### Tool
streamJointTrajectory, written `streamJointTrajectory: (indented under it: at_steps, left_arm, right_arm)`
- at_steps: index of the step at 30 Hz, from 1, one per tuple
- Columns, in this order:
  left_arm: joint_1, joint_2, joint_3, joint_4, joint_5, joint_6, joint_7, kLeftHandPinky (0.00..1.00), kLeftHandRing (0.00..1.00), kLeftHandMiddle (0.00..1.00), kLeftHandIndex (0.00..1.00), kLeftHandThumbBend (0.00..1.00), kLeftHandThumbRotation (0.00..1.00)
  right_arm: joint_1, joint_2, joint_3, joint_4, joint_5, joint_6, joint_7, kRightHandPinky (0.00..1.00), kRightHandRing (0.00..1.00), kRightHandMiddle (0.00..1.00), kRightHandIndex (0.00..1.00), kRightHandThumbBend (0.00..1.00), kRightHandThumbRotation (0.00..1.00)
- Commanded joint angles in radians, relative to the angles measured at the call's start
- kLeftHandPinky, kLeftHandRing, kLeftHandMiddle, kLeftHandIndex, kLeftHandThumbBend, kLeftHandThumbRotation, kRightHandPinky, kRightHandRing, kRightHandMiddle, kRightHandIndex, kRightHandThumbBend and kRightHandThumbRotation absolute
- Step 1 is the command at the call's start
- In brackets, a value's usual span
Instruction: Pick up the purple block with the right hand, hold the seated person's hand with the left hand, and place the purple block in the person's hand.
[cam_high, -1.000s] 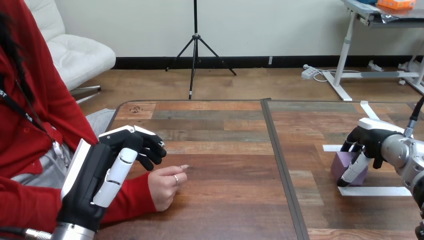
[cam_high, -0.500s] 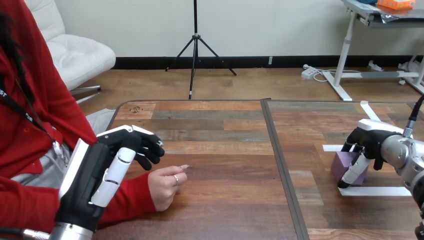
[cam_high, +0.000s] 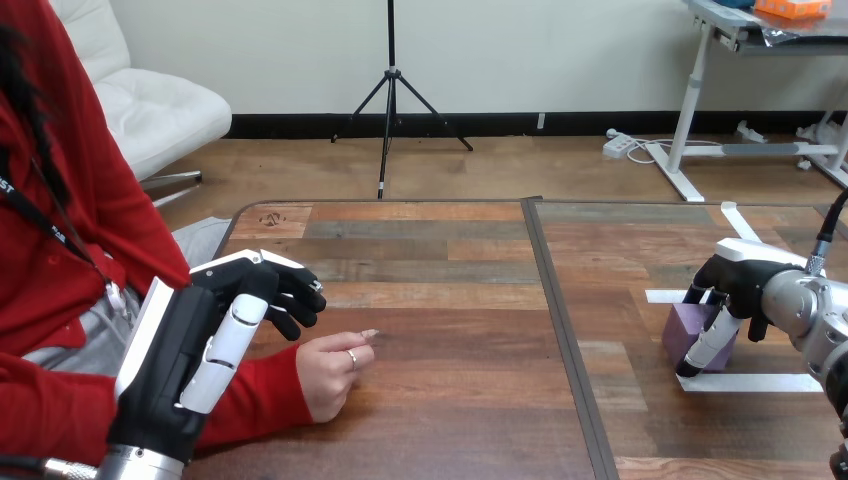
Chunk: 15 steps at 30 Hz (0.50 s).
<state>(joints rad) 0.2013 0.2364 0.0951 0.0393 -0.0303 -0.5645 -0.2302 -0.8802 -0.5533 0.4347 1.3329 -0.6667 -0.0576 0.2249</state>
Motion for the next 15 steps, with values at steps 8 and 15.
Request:
streamJointTrajectory:
  at_steps: [8, 15]
  left_arm:
    - [-0.044, 0.008, 0.008, -0.028, -0.001, -0.013, 0.007, 0.40, 0.49, 0.52, 0.49, 0.65, 1.00]
    - [-0.043, 0.010, 0.009, -0.034, -0.003, -0.007, 0.006, 0.40, 0.49, 0.52, 0.49, 0.63, 1.00]
  right_arm:
    - [-0.055, -0.023, -0.003, -0.017, 0.006, -0.015, -0.028, 0.45, 0.54, 0.60, 0.64, 0.79, 0.00]
    - [-0.051, -0.024, 0.001, -0.019, 0.001, -0.023, -0.040, 0.39, 0.48, 0.54, 0.63, 0.74, 0.00]
